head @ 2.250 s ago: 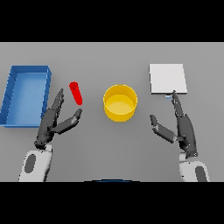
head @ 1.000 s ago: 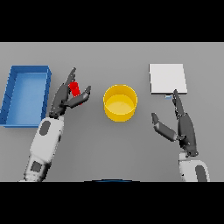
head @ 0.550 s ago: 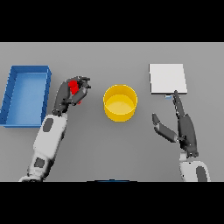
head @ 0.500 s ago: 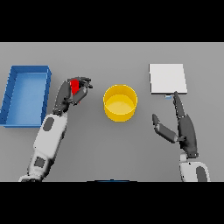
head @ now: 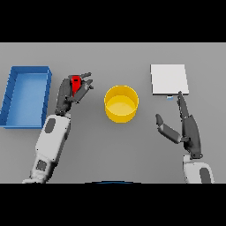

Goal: Pick up the red beaker and tilt it to pour out 1 green nut into yellow bowl. Pick up the yellow bowl and place it on the metallic measuring scale.

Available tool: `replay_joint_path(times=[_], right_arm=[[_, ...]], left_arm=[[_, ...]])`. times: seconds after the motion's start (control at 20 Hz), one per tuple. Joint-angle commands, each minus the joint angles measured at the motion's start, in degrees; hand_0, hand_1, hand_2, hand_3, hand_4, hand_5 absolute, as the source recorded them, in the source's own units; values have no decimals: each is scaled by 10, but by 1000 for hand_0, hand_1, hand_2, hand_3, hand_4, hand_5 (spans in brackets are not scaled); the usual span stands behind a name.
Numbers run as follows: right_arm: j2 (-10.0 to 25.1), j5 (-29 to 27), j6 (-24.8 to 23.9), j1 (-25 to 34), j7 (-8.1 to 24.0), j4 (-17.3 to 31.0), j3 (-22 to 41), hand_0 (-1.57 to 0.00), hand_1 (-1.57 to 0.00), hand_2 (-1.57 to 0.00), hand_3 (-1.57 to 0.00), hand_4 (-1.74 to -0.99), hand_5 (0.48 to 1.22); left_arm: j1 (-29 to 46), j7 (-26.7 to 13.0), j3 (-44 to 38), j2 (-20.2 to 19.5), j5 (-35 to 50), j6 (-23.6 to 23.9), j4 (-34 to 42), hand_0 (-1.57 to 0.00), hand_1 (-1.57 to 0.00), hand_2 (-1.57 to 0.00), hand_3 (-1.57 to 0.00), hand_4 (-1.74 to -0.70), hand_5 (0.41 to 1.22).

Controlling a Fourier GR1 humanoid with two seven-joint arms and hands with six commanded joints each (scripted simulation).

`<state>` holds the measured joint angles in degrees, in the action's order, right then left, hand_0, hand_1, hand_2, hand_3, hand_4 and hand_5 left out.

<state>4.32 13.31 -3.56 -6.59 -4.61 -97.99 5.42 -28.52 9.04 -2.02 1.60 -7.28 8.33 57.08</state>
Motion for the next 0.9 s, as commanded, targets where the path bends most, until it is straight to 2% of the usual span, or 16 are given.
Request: replay_joint_path(times=[0.0, 0.2, 0.4, 0.6, 0.7, 0.85], right_arm=[[-1, 2, -1, -6, -11, 1, 2, 1, 1, 1, 1, -1259, 647], [-1, 10, 0, -6, -16, -1, 8, 1, 1, 1, 1, -1262, 658], [3, 17, -2, -8, -11, -9, 9, 1, 1, 1, 1, -1256, 671], [-1, 20, -2, -2, 6, 2, 12, 1, 1, 1, 1, -1256, 678], [-1, 20, -3, 0, 4, 0, 11, 1, 1, 1, 1, -1254, 680], [-4, 15, 1, 4, 3, 6, 11, 1, 1, 1, 1, -1252, 685]], left_arm=[[-5, -6, 1, -4, -1, 5, 5, -1531, -1533, -1534, -1520, -1692, 1118], [-10, -38, 44, -27, -31, 2, 55, -1555, -1555, -1556, -1550, -1721, 1114], [-33, -115, 110, -77, -94, -30, 81, -1564, -1565, -1565, -1562, -1733, 1125], [-52, -146, 143, -98, -119, -43, 76, -1564, -1565, -1565, -1562, -1733, 1111], [-63, -168, 159, -106, -134, -45, 74, -1566, -1566, -1566, -1564, -1734, 1114], [-102, -213, 212, -129, -205, -47, 58, -1568, -1568, -1568, -1567, -1738, 1131]])
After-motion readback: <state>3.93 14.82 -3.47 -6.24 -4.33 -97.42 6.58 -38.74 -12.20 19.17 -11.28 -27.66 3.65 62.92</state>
